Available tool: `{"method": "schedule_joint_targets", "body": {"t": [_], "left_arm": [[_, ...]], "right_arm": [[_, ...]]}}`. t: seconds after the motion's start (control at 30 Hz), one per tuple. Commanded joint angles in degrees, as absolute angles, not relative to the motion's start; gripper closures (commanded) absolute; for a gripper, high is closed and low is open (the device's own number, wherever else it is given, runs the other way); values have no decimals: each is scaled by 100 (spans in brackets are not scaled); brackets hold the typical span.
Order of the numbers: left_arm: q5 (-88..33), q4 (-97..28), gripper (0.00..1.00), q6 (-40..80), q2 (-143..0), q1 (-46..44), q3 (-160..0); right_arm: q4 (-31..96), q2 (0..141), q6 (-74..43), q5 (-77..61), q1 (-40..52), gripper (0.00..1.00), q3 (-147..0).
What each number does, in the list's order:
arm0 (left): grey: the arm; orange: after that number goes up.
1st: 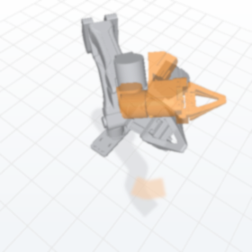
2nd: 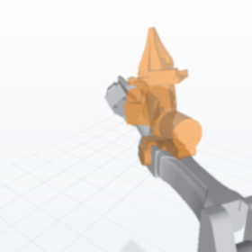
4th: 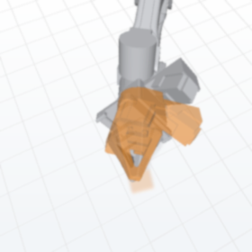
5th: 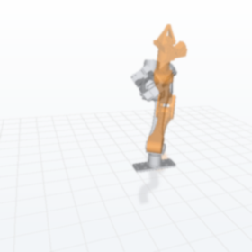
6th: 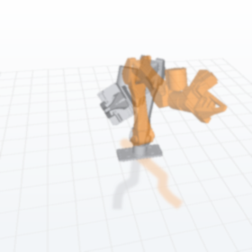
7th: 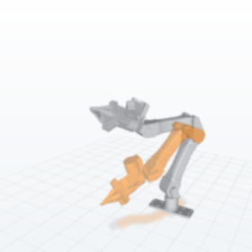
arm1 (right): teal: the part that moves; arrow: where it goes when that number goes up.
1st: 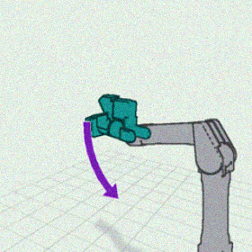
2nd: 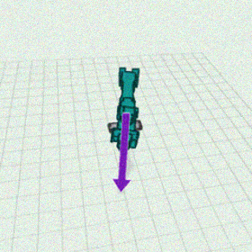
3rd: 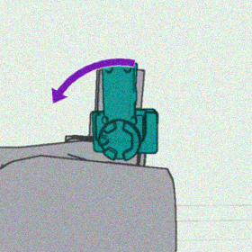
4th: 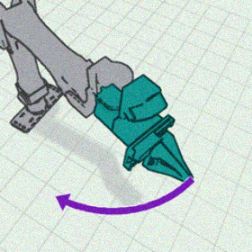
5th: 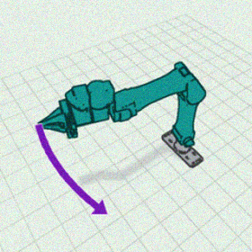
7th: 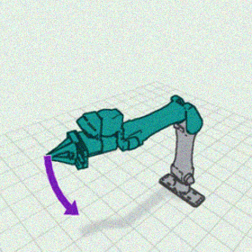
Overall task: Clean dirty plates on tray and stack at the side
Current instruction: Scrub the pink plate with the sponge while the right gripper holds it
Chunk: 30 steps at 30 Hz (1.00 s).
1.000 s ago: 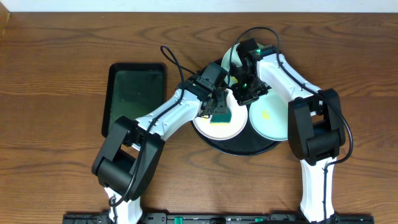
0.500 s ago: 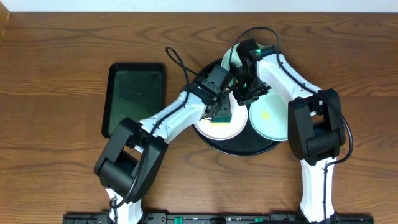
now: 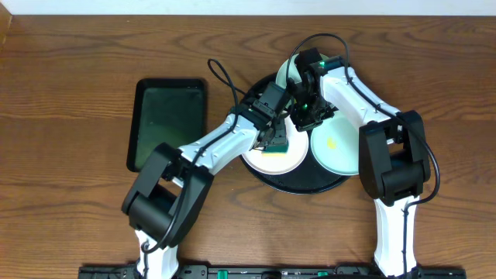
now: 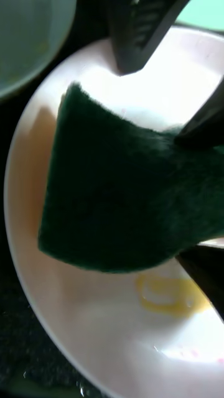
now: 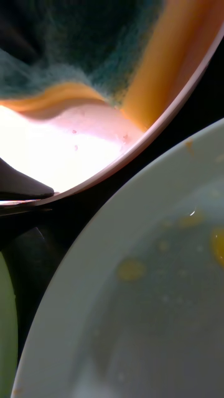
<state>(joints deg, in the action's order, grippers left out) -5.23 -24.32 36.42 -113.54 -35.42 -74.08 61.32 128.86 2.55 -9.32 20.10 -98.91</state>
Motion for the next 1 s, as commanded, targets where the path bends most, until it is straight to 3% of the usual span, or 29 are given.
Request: {"method": "schedule_joint_targets", "body": {"t": [0.0,0.13,0.7,0.97], "left_arm": [[-377,-2473,68,3610,-11550,-3540,-7524],[-373,-2453,92,3612,-11432,-3538,-7524],[1212,-2882,93,3634,-11456,-3538,-6952],[3131,-2974,93,3625,-11450,-3538,-6836]], "right_arm": [[6090,12951,224,-1098,2069,99,-9776],[6101,12951,224,-1098,2067,99,-9776],[6108,12951,226,-1096,2067,99,-9776],[6130,12951,226,-1052,2067,99,-9776]]}}
